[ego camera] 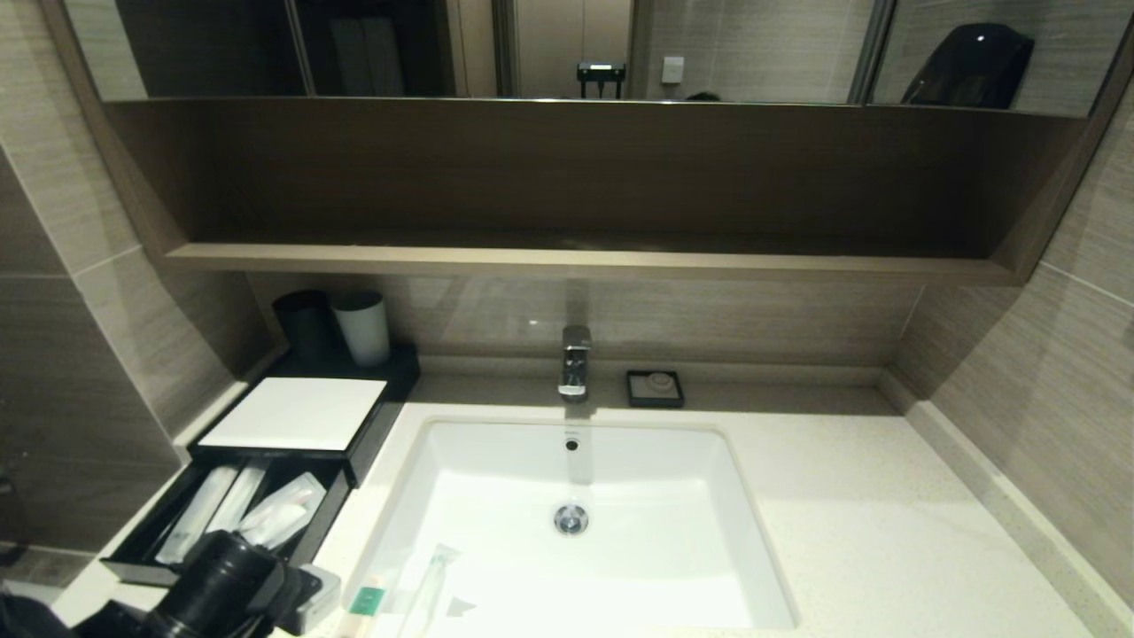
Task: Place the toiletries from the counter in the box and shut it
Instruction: Pick up the bathroom toiletry
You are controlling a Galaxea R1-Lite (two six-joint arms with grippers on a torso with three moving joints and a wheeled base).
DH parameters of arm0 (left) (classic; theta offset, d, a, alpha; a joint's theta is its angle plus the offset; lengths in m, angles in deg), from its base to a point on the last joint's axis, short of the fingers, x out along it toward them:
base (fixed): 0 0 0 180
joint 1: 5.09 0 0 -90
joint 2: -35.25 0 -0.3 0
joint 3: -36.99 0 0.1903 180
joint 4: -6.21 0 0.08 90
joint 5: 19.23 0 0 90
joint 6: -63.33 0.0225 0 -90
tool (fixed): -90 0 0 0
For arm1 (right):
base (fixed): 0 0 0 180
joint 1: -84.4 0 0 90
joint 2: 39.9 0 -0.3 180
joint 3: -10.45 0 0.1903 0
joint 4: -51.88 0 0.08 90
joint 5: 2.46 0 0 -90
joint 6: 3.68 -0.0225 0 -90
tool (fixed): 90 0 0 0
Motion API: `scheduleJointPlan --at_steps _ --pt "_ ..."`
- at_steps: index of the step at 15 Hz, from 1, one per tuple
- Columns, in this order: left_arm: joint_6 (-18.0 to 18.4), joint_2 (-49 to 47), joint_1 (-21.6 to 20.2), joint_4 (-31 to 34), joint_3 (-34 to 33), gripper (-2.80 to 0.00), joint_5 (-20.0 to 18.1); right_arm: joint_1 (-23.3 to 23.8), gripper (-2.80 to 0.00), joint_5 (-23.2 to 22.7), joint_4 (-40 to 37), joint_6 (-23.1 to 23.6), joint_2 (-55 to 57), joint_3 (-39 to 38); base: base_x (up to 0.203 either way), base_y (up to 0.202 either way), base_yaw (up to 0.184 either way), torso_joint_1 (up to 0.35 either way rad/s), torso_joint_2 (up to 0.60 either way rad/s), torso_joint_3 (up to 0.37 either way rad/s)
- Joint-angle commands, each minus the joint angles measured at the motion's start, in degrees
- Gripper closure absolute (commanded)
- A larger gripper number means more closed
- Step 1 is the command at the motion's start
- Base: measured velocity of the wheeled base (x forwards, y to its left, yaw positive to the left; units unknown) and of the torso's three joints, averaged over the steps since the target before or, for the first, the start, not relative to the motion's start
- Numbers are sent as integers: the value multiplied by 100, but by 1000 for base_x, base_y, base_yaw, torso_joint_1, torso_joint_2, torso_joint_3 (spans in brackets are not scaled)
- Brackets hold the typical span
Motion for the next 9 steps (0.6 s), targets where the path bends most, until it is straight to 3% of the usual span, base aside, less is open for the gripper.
scheduleJointPlan --at_steps 1,9 --pt "-11 -17 5 -6 1 -280 9 0 0 0 1 4 -1 6 0 0 0 0 0 0" --pt "-143 -237 5 -303 -43 -280 123 0 0 0 1 4 0 6 0 0 0 0 0 0"
